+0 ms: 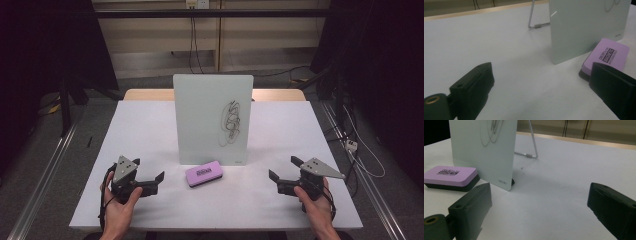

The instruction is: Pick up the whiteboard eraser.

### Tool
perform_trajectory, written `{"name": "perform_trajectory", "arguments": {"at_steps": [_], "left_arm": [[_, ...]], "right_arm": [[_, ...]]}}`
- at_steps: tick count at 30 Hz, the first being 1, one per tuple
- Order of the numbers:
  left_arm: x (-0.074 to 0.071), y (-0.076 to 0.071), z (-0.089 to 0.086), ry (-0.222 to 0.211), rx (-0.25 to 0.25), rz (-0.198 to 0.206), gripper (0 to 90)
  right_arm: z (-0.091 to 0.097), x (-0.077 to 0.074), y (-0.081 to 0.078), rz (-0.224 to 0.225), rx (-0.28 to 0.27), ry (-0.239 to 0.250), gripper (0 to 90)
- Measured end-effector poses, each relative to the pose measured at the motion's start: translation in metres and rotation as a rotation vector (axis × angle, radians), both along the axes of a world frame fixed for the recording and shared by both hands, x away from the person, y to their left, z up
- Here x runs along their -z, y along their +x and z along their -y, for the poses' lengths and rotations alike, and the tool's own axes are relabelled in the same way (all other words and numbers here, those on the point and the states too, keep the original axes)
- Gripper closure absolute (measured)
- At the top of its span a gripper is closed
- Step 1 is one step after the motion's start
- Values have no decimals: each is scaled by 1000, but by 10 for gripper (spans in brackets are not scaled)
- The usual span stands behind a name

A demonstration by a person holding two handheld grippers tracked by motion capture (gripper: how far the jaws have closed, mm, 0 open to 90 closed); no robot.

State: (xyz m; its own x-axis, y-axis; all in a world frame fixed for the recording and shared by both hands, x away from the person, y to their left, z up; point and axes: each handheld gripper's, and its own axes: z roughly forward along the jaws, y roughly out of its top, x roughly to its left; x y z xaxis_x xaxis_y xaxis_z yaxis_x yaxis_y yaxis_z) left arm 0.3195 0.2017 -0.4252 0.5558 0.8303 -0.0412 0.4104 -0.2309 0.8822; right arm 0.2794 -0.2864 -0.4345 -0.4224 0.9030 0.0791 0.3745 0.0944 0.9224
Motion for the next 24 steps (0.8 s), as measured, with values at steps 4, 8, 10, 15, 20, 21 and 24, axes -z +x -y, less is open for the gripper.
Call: {"name": "perform_trajectory", "arguments": {"at_steps": [4, 8, 10, 15, 20, 21, 24], "left_arm": [[-1, 0, 1, 15, 6, 3, 61], [-2, -1, 1, 19, 23, -4, 62], [-2, -1, 2, 14, 22, -8, 62], [-2, 1, 5, 27, 43, -28, 80], [-5, 4, 8, 39, 81, -41, 89], [-5, 5, 8, 41, 92, -46, 93], [-6, 6, 10, 38, 93, -38, 94]], "right_arm": [[1, 0, 0, 0, 1, 1, 55], [0, 0, 2, -6, 0, 0, 56], [-1, 0, 3, -10, -1, 2, 56], [0, 0, 3, -11, -2, 5, 55], [0, 1, 4, -15, -4, 7, 54], [1, 1, 4, -15, -4, 5, 52], [1, 1, 3, -18, 0, 10, 52]]}}
